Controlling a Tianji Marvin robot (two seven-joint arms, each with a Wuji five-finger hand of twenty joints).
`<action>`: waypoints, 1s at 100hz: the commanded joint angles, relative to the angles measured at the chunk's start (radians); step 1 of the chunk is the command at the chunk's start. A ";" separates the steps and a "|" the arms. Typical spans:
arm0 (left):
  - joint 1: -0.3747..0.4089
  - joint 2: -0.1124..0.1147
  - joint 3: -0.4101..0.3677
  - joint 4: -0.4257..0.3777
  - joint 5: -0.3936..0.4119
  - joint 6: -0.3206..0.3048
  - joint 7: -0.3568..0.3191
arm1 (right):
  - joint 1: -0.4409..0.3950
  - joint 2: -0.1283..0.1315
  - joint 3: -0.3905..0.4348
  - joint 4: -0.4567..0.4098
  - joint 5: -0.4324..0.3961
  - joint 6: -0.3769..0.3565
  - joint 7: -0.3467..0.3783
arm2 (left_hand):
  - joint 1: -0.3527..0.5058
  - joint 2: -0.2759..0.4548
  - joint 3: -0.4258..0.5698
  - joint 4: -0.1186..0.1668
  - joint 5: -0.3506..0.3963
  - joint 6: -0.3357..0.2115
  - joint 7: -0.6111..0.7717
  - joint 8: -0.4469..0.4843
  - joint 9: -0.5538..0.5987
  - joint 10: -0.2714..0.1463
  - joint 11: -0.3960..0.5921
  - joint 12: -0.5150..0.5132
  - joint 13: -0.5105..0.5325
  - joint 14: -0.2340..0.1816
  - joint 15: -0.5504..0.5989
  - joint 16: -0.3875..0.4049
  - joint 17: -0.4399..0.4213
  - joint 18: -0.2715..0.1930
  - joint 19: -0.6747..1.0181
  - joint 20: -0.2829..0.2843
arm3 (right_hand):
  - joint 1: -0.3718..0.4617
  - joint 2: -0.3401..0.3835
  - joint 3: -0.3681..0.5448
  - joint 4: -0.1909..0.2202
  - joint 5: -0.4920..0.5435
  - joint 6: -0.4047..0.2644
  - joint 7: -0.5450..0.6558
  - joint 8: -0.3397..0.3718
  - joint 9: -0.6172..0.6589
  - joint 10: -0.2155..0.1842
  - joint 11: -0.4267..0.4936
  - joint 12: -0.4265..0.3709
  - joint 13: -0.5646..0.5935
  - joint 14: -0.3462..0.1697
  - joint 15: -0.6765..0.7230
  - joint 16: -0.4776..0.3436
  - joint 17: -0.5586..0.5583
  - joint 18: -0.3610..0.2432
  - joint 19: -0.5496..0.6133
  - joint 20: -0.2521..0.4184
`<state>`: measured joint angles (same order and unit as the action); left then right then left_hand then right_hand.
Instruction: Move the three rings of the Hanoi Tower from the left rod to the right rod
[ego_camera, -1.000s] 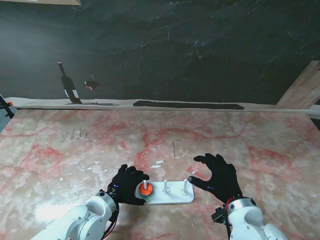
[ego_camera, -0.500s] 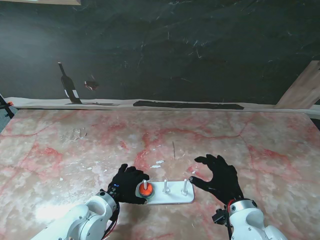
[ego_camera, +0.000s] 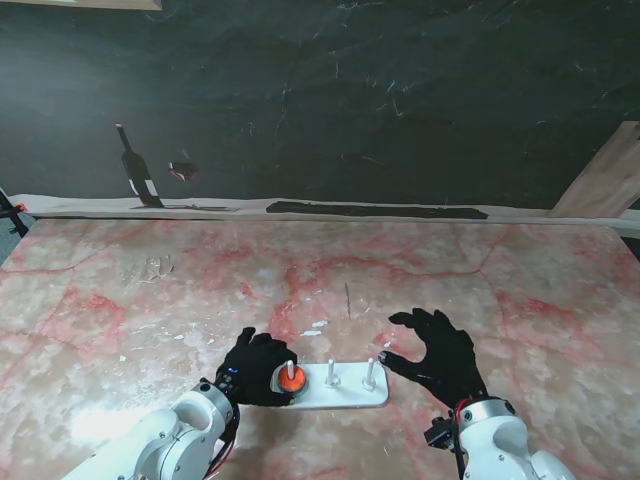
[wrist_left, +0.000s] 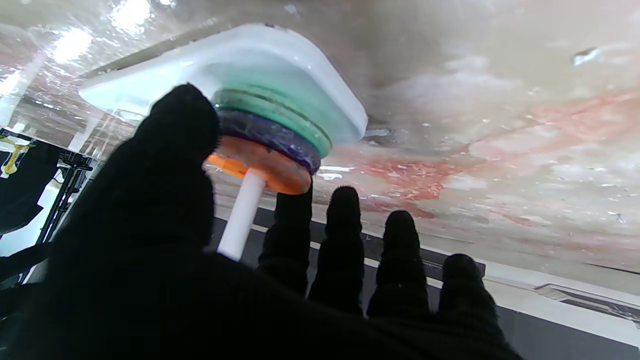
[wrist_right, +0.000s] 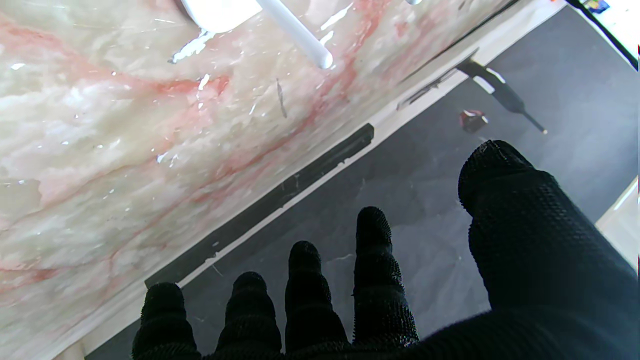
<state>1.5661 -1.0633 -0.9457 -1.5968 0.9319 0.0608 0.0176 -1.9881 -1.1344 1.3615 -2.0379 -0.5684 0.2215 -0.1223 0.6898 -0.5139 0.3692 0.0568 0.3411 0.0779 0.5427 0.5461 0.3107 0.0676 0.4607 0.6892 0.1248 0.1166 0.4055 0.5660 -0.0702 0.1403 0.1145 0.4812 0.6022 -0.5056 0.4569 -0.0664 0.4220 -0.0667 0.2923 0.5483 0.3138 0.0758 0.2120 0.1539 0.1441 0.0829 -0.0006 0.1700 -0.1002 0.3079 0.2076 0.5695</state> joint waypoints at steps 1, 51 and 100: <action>-0.001 -0.003 0.003 0.002 0.001 0.000 0.006 | -0.008 -0.006 -0.001 -0.003 0.003 -0.006 -0.003 | -0.002 0.015 0.018 0.003 0.019 -0.016 0.021 0.017 0.031 -0.009 0.011 0.008 0.002 0.001 0.017 0.008 -0.008 0.008 0.006 0.022 | 0.018 0.015 -0.021 0.012 0.013 0.002 0.007 -0.009 -0.001 -0.003 0.016 0.010 0.006 0.006 -0.006 0.001 -0.005 -0.017 -0.009 0.003; -0.010 -0.003 0.011 0.013 0.006 0.001 0.013 | -0.010 -0.008 0.002 -0.002 0.019 -0.015 -0.006 | 0.008 0.031 0.028 0.004 0.071 -0.038 0.058 0.024 0.049 -0.005 0.018 0.010 0.014 0.001 0.023 0.008 -0.009 0.008 0.016 0.046 | 0.026 0.028 -0.032 0.013 0.006 -0.001 0.007 -0.007 0.001 -0.002 0.018 0.011 0.008 0.008 -0.006 0.001 -0.008 -0.017 0.000 0.010; -0.010 -0.004 0.012 0.016 0.009 0.001 0.020 | -0.013 -0.009 0.004 -0.003 0.031 -0.021 -0.006 | 0.011 0.042 0.033 0.010 0.121 -0.044 0.084 0.027 0.076 -0.006 0.025 0.011 0.030 0.000 0.028 0.010 -0.012 0.008 0.025 0.070 | 0.037 0.039 -0.042 0.015 0.002 -0.002 0.006 -0.007 0.005 -0.001 0.020 0.011 0.011 0.009 -0.005 0.002 -0.011 -0.016 0.008 0.016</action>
<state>1.5547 -1.0645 -0.9349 -1.5816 0.9404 0.0613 0.0370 -1.9931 -1.1370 1.3680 -2.0374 -0.5385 0.2031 -0.1274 0.6798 -0.4884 0.3797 0.0567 0.4367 0.0510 0.5918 0.5542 0.3623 0.0676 0.4801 0.6909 0.1369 0.1173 0.4240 0.5660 -0.0709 0.1437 0.1382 0.5298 0.6296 -0.4843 0.4362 -0.0664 0.4220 -0.0667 0.2926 0.5482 0.3138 0.0760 0.2221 0.1561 0.1441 0.0934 -0.0006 0.1700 -0.1002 0.3079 0.2076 0.5694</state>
